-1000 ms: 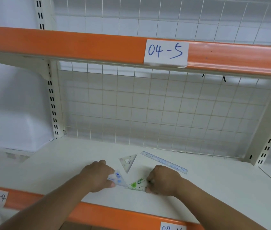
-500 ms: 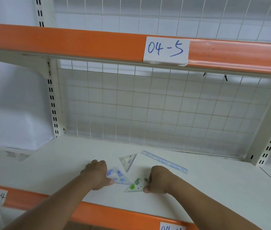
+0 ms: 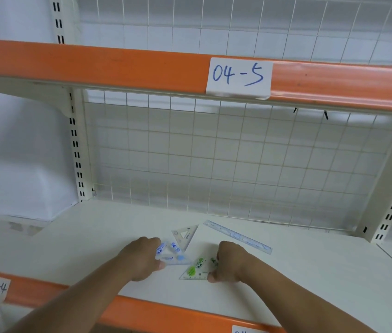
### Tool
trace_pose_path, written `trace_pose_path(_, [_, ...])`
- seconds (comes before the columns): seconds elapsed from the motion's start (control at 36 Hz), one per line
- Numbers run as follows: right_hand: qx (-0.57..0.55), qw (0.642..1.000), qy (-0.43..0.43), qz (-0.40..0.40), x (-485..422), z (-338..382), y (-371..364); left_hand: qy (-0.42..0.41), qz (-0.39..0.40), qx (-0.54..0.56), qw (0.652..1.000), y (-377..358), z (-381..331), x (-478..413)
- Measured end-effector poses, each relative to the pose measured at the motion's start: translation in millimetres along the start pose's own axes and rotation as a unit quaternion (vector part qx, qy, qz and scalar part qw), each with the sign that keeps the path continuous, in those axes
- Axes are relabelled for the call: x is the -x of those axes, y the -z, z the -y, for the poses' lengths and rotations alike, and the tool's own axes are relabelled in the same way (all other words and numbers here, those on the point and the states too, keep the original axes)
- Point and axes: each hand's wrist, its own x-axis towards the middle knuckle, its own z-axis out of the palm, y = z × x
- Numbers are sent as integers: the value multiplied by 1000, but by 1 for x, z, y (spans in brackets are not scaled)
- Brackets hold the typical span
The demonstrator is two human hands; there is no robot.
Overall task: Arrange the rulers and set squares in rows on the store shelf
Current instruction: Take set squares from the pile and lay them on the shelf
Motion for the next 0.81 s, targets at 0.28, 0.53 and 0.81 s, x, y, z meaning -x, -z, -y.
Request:
trace_pose_path(0.28, [29,996,54,-58,3,-4,-1,-8,10,-4,1000,11,-1,-2])
trace_pose_path(0.53, [30,997,68,33,11,-4,7,-35,9,27,999,13,2,2])
trace_pose_path(0.81, [-12,998,40,54,10,-5,9,-18,20,-10,1000,9,-1,-1])
